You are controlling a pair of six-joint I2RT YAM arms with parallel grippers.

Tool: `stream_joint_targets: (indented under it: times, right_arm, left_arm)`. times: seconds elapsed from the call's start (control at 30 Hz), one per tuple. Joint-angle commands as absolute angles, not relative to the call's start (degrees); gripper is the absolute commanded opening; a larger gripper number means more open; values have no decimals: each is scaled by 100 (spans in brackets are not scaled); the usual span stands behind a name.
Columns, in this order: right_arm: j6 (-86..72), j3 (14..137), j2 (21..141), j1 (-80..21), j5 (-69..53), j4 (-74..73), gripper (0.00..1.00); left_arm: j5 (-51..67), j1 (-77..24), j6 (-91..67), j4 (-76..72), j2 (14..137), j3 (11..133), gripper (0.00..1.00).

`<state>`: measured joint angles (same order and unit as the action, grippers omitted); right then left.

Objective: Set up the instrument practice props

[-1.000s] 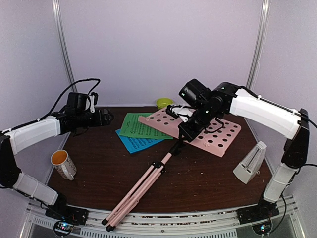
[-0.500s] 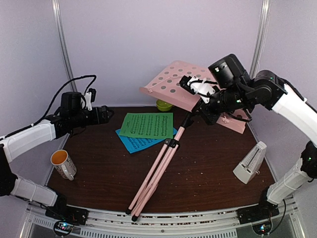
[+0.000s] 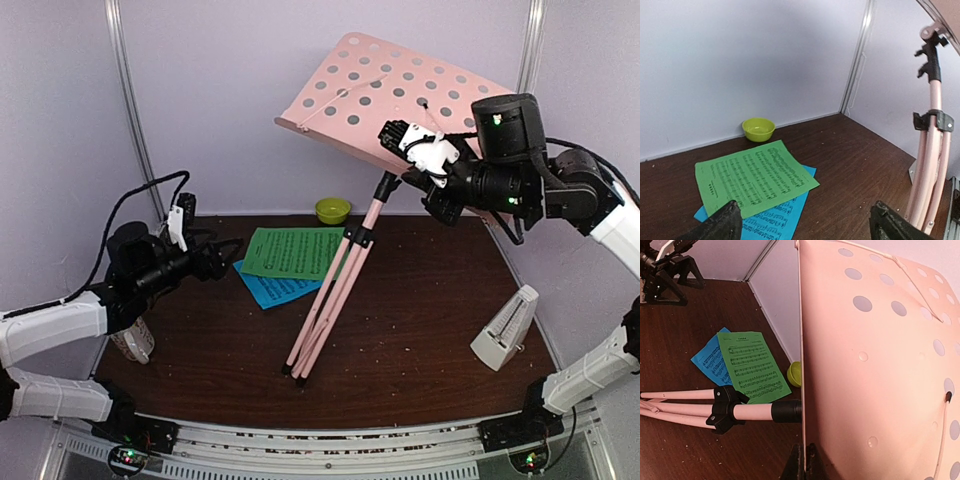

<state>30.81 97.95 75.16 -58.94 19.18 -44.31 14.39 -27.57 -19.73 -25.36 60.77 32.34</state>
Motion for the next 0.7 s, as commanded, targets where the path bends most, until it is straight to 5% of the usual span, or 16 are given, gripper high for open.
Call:
stream_joint_targets:
  times: [0.0, 0.37, 0.67]
  right_arm:
    - [4156, 10085, 7289, -6146, 2794, -1897, 0]
    - [5381, 9892, 7626, -6703, 3986, -861, 0]
    - [5690, 9638, 7742, -6852, 4360, -522, 0]
  left_arm:
    - [755, -3475, -1077, -3925, 6235, 3020, 90]
    - [-1320, -5078, 118, -5263, 7707, 3270, 82]
    - [-1739, -5654, 438, -5583, 8768, 4006, 68]
